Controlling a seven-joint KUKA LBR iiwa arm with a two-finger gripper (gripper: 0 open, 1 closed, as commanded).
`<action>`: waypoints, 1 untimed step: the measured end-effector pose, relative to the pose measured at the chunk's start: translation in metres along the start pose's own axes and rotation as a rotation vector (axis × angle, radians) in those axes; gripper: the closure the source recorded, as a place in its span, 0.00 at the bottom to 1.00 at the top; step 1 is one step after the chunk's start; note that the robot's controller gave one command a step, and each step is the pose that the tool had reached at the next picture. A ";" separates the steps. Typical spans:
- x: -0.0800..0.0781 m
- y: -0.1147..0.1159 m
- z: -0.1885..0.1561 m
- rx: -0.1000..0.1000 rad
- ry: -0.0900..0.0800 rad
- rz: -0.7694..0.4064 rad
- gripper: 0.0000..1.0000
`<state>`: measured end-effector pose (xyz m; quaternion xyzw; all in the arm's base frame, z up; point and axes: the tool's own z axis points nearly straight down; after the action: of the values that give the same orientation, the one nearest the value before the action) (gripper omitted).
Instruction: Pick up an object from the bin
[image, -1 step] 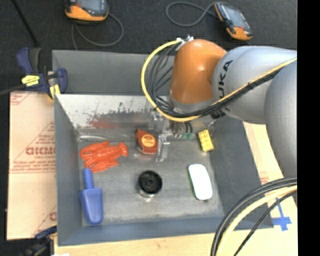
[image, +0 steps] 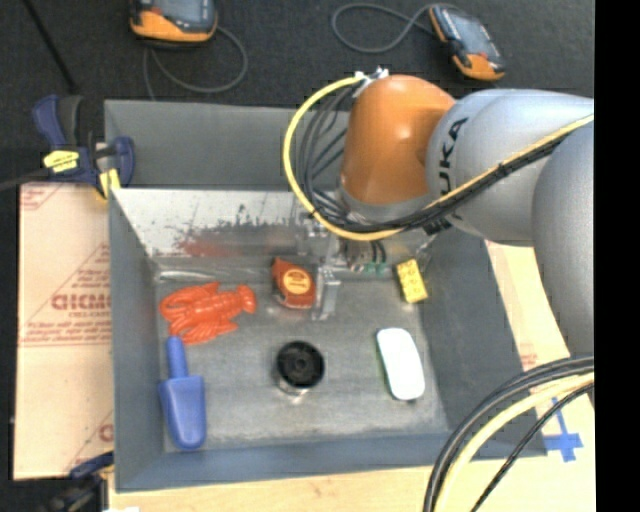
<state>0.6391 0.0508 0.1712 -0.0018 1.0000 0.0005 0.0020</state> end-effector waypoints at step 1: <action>0.014 0.004 0.032 0.002 -0.003 -0.051 0.00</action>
Offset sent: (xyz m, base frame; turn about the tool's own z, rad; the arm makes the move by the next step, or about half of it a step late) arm 0.0037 0.0156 -0.0577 0.0344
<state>0.6252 0.0551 0.1392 -0.0271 0.9996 -0.0004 0.0037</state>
